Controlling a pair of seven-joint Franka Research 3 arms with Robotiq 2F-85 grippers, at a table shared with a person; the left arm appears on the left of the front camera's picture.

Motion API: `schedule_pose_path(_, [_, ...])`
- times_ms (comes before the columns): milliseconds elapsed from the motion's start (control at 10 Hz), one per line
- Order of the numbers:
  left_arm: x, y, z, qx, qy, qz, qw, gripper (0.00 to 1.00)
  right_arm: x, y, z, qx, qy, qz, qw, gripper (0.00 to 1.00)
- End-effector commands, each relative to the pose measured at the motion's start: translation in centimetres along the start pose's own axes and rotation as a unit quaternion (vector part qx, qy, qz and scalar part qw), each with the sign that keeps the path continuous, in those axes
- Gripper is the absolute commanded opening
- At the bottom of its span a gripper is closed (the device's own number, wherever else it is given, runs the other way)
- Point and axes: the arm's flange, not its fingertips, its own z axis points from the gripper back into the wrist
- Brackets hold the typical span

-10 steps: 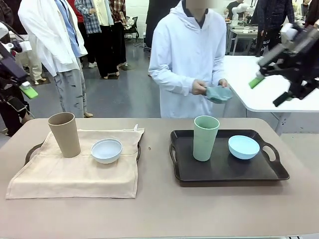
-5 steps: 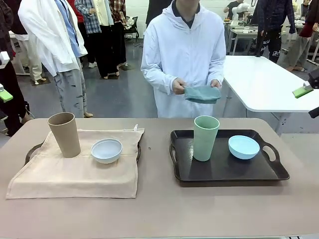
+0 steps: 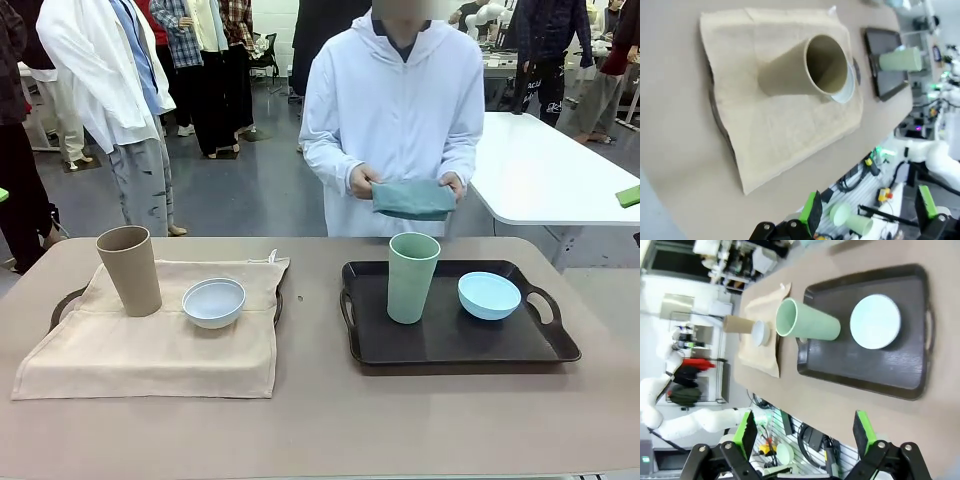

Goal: Set up a tray with a mat and arrange the tableware.
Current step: Pick up the Picnic Bowl and Reusable plastic cup from the Handle tray in front of the human's position and hold them in the air.

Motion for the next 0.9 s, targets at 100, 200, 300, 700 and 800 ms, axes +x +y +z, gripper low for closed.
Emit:
schedule_pose_path(100, [-0.5,-0.5,-0.5,-0.008,-0.042,0.006,0.999,1.0,-1.9,-2.7,0.5,0.058,-0.035,0.001,0.998,1.0])
schedule_pose_path(200, [-0.6,-0.4,-0.5,-0.009,-0.039,0.002,0.999,1.0,-2.2,-3.1,0.7,0.06,-0.038,-0.006,0.997,1.0])
schedule_pose_path(300, [-1.0,-0.4,-0.3,-0.007,-0.041,-0.001,0.999,1.0,-2.5,-3.0,0.7,0.057,-0.032,-0.01,0.998,1.0])
schedule_pose_path(700, [-0.2,-0.1,0.0,-0.003,-0.025,0.003,1.0,1.0,-1.9,-2.6,1.0,0.042,-0.032,-0.01,0.999,1.0])
schedule_pose_path(800, [-0.2,-0.1,0.0,-0.003,-0.025,0.003,1.0,1.0,-1.9,-2.6,1.0,0.042,-0.032,-0.01,0.999,1.0])
